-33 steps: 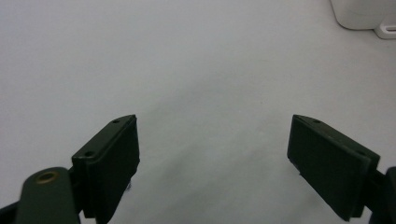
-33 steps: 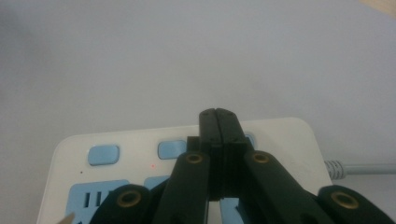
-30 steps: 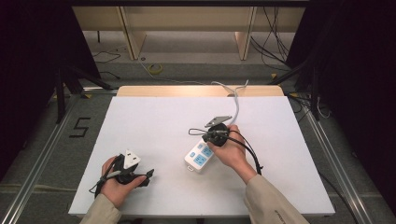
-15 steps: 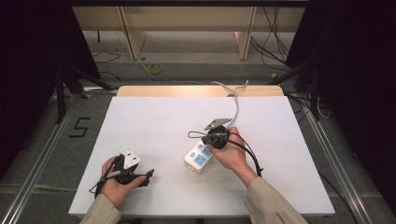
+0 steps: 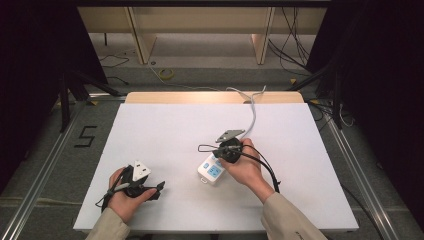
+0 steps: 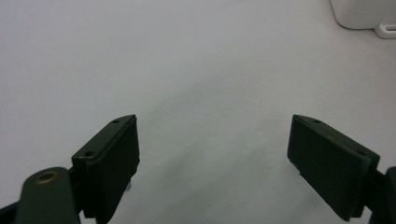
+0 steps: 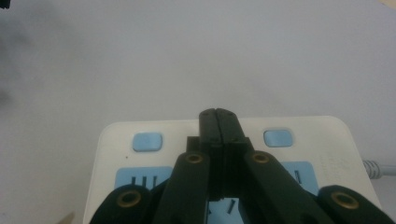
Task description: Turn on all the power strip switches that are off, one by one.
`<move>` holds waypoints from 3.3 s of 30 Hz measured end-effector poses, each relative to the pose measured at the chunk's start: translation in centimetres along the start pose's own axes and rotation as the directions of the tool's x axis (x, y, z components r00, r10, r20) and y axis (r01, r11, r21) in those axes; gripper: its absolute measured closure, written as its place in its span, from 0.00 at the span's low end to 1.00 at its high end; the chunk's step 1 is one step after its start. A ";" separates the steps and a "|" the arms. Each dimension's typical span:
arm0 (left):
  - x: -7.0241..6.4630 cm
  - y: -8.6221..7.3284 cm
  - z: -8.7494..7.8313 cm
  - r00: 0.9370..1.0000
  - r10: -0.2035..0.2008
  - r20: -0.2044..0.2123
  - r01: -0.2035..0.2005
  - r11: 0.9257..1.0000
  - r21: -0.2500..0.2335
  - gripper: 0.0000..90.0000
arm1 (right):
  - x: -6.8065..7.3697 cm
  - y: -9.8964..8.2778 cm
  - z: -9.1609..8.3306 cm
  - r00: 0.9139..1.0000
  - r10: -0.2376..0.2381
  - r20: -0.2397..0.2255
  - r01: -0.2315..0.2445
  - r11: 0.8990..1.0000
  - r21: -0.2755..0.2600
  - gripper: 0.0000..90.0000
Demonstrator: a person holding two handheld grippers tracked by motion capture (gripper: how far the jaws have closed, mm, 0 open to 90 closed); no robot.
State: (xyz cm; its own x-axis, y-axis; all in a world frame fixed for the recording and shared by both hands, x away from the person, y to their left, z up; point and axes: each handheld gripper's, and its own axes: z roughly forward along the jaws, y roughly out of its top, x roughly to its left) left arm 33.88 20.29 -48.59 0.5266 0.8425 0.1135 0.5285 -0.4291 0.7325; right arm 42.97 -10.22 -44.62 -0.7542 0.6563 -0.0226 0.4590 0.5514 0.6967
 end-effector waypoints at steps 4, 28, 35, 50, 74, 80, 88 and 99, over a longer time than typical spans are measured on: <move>0.0 0.0 0.0 1.000 0.001 0.001 -0.001 1.000 0.002 0.19 | 0.3 0.0 0.0 1.000 -0.005 -0.008 0.005 1.000 -0.003 1.00; 0.0 0.0 0.0 1.000 0.002 0.001 -0.002 1.000 0.000 0.19 | 1.6 0.0 0.7 0.998 -0.022 -0.057 0.023 1.000 0.016 1.00; 0.0 0.0 0.0 1.000 0.001 0.002 -0.001 1.000 0.000 0.19 | 1.9 0.1 0.8 0.998 -0.029 -0.062 0.030 0.999 0.018 1.00; 0.0 0.0 0.0 1.000 0.001 0.002 -0.001 1.000 0.000 0.19 | 2.3 0.1 1.2 0.997 -0.036 -0.069 0.038 0.999 0.027 1.00; -0.1 0.0 0.1 1.000 0.000 0.004 0.000 1.000 0.004 0.19 | 2.5 0.3 1.9 0.996 -0.044 -0.080 0.048 0.998 0.051 1.00; -0.2 0.0 0.1 1.000 0.004 0.004 -0.004 1.000 0.006 0.19 | 2.5 0.3 1.9 0.996 -0.033 -0.081 0.038 0.998 0.059 1.00; -0.3 0.1 0.1 1.000 0.007 0.003 -0.007 1.000 0.005 0.19 | 2.6 0.3 2.0 0.997 -0.027 -0.077 0.032 0.998 0.059 1.00; -0.2 0.0 0.1 1.000 0.005 0.002 -0.005 1.000 0.004 0.19 | 2.8 0.1 2.0 0.998 -0.020 -0.060 0.023 0.998 0.050 1.00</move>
State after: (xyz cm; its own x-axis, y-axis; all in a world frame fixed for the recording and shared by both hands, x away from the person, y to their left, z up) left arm 33.84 20.05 -48.63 0.5307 0.8397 0.1152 0.5285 -0.4341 0.7295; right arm 41.84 -7.32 -46.06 -0.7899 0.6132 0.0069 0.4647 0.5912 0.6592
